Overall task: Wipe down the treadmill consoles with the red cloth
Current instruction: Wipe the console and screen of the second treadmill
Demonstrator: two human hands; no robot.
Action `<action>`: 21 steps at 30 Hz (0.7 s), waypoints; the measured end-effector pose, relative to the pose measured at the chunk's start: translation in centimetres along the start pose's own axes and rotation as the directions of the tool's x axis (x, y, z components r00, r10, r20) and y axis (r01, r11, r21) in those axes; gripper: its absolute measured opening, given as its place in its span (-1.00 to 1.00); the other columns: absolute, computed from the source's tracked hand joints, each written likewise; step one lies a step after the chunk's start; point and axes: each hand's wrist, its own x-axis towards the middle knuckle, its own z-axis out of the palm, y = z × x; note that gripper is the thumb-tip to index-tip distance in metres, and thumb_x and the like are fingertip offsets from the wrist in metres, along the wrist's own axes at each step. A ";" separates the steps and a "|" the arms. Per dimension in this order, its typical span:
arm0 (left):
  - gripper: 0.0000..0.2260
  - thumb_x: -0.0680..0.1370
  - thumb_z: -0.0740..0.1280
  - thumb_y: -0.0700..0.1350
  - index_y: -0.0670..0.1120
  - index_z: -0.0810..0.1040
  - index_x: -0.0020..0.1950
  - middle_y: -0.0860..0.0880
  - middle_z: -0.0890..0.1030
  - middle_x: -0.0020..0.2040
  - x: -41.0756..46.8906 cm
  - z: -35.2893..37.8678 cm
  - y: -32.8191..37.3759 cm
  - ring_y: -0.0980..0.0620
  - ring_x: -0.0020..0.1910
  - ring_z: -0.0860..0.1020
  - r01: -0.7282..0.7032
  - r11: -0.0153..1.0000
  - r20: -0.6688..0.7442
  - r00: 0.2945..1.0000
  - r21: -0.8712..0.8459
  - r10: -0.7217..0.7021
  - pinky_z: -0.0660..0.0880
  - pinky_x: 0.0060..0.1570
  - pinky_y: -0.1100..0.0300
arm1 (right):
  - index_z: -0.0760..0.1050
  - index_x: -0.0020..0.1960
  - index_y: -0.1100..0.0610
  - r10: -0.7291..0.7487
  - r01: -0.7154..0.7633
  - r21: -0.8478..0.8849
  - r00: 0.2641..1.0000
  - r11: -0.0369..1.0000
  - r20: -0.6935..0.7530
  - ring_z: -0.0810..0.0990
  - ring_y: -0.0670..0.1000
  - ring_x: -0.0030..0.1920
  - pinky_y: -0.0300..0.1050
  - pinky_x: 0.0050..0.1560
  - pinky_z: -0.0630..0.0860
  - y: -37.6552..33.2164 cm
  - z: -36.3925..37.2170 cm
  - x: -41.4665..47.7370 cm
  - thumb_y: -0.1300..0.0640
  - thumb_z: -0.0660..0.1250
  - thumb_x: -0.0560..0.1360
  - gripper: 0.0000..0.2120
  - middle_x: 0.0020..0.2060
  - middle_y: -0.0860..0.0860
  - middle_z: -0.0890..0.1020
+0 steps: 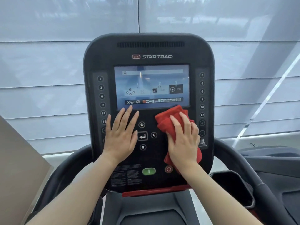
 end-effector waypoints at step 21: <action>-0.42 0.51 0.07 0.07 -0.05 0.09 0.51 -0.03 0.07 0.52 3.3 2.4 9.8 -0.04 0.49 0.02 0.042 0.998 0.053 0.998 -0.043 -0.039 -0.24 0.37 -0.20 | 0.34 0.35 -0.04 -0.045 0.044 -0.041 0.999 0.998 -0.013 0.33 0.19 0.24 0.15 -0.03 0.43 7.0 -1.5 -1.7 0.09 0.31 0.44 -0.52 0.38 -0.02 0.30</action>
